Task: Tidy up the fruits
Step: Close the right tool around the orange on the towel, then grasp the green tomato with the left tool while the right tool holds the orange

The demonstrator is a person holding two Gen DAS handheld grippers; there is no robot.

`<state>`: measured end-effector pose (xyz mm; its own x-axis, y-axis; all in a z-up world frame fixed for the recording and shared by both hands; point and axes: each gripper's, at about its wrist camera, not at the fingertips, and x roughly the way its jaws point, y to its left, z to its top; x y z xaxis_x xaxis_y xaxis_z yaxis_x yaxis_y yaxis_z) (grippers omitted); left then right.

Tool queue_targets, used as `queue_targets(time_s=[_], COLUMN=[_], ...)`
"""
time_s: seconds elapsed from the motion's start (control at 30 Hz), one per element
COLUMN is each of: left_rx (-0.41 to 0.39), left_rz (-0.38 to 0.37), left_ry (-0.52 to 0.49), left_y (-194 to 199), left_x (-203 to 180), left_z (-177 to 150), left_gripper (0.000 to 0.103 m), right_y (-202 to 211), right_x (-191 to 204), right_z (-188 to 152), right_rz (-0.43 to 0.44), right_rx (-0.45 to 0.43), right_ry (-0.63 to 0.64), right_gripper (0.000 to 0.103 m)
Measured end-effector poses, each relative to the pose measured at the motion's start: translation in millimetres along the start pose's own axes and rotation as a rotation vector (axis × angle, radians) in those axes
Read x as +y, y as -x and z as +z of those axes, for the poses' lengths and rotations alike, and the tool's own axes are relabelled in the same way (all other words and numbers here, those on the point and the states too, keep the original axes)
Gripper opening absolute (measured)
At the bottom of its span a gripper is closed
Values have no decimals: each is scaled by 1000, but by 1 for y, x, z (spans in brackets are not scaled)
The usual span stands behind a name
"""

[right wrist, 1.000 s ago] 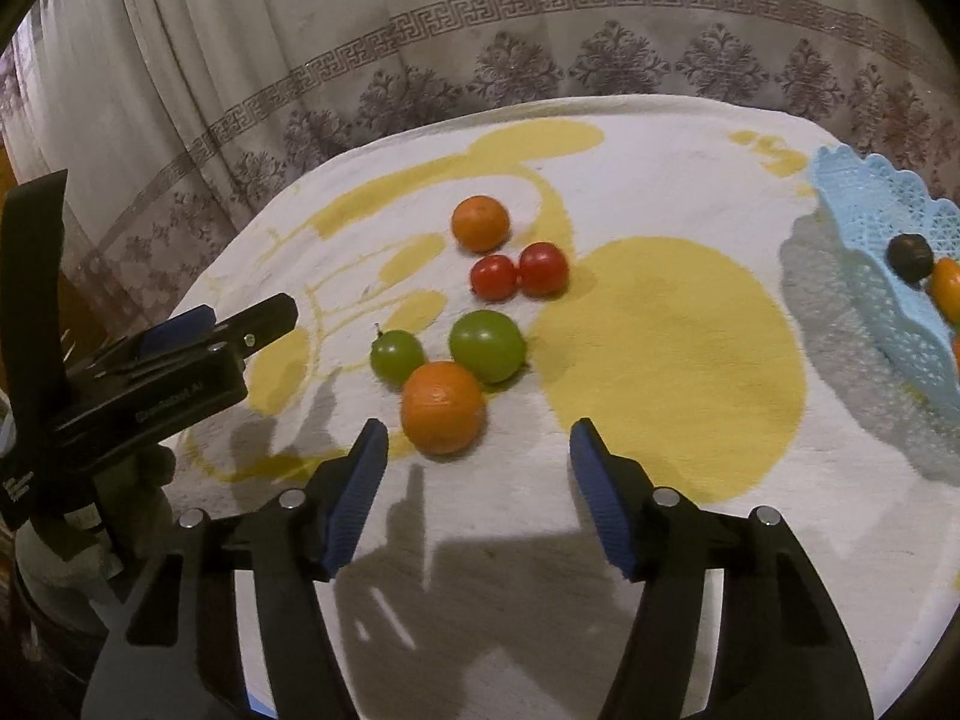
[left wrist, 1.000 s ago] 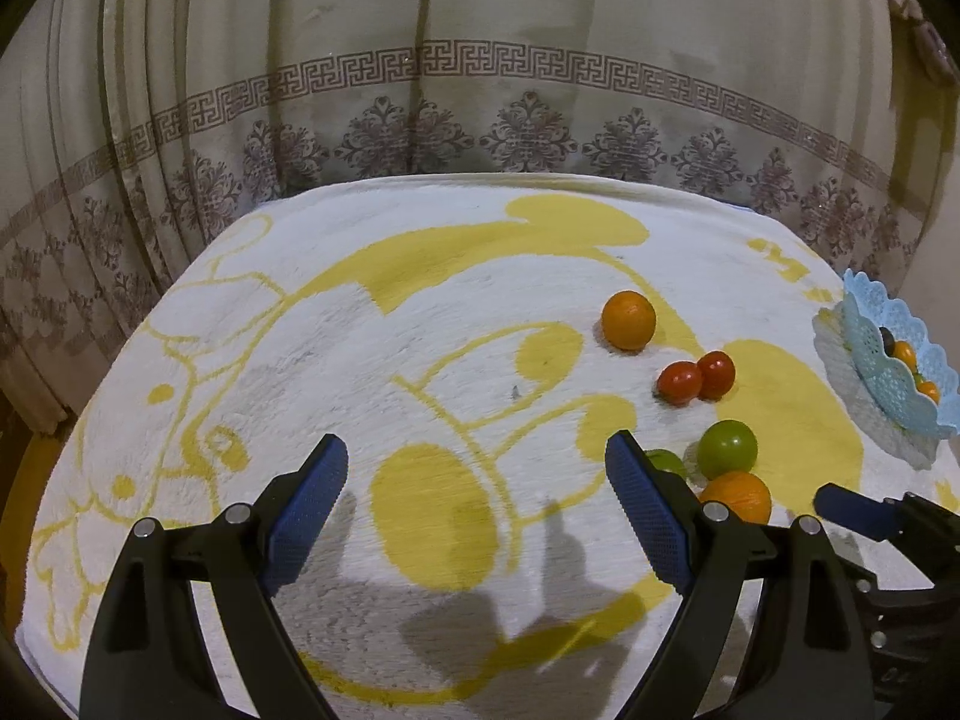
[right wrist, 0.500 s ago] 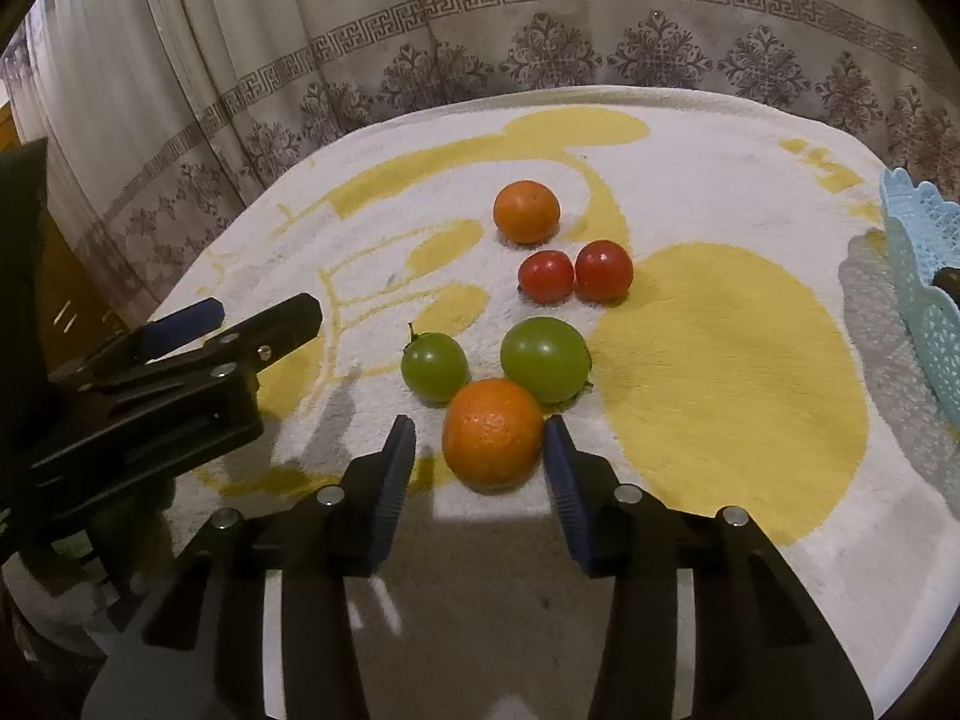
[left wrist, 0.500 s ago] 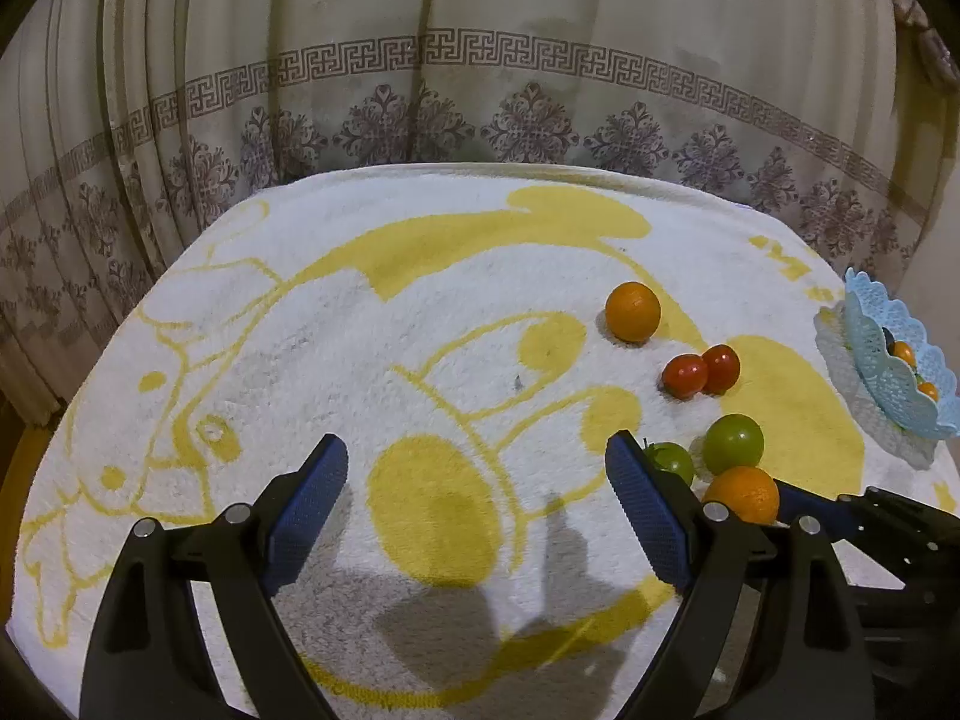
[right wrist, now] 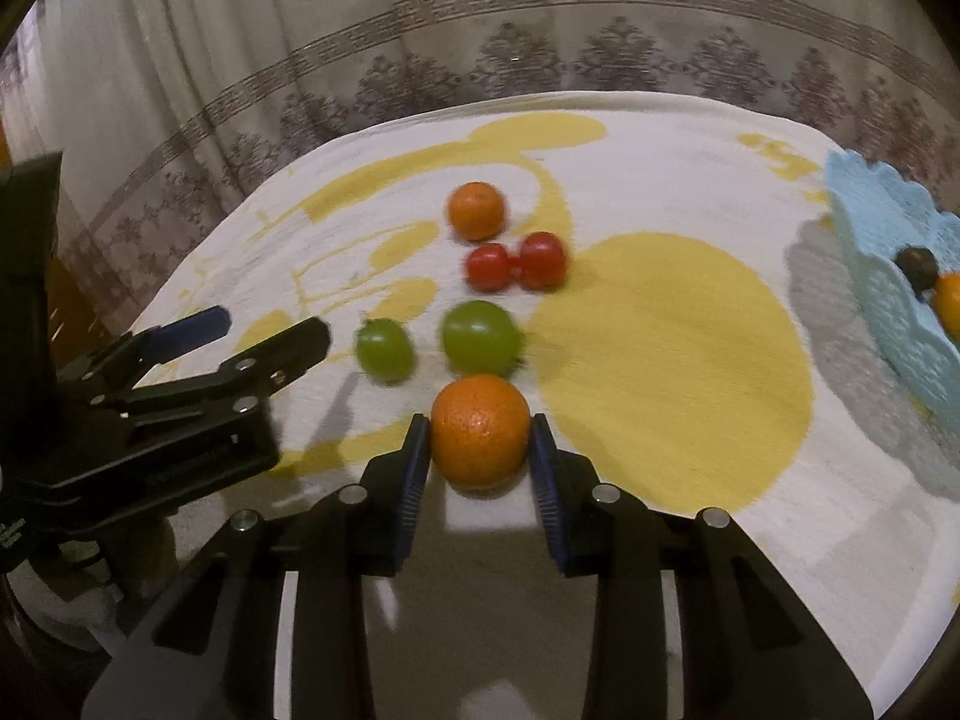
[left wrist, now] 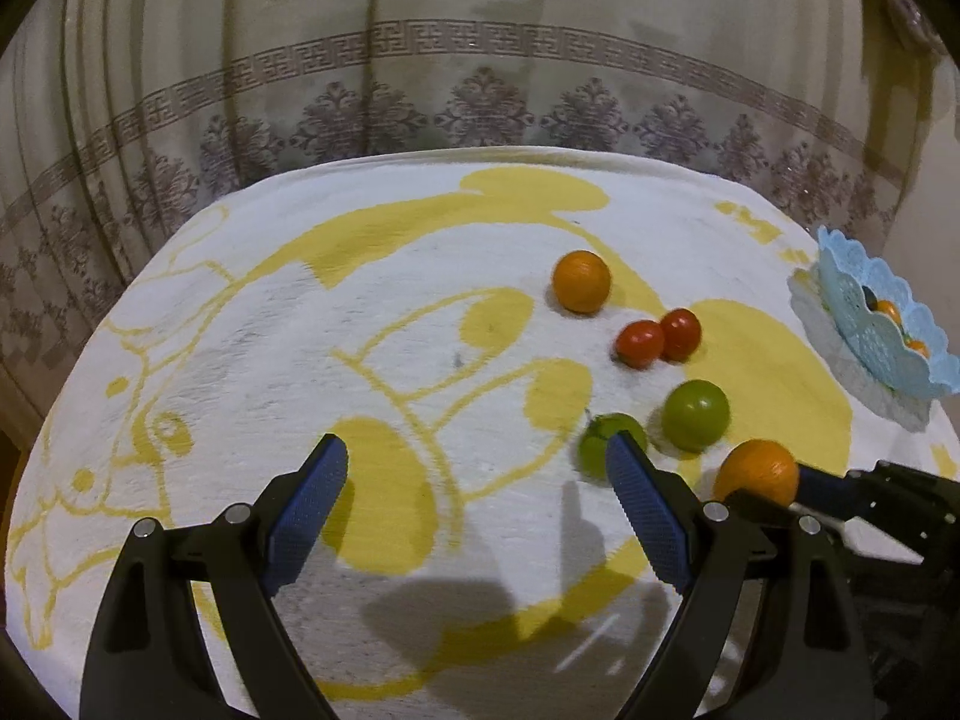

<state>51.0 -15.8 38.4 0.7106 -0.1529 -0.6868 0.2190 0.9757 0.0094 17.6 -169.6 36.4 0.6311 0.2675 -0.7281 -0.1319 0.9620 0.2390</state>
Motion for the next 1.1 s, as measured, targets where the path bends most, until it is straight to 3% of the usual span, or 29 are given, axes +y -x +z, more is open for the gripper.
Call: queue_targets(time_s=[0.2, 0.3, 0.5, 0.57, 0.83, 1.1], left_rx=[9, 13, 58, 80, 102, 65], left_rz=[-22, -31, -72, -95, -182, -189], left_ry=[-43, -70, -90, -91, -81, -115], left_y=[-3, -4, -20, -27, -33, -22], left_x=[-16, -25, -34, -35, -35, -42], left_z=[0, 0, 2, 2, 1, -3], left_gripper=[87, 82, 63, 51, 29, 29], right_y=[7, 9, 11, 9, 7, 8], right_x=[-20, -23, -25, -26, -27, -27], right_z=[-2, -3, -3, -2, -2, -3], right_rz=[-26, -18, -8, -7, -3, -4], right_rx=[-15, -20, -28, -27, -23, -29], right_ry=[-42, -51, -61, -66, -68, -70], right_gripper=[34, 34, 35, 35, 35, 35])
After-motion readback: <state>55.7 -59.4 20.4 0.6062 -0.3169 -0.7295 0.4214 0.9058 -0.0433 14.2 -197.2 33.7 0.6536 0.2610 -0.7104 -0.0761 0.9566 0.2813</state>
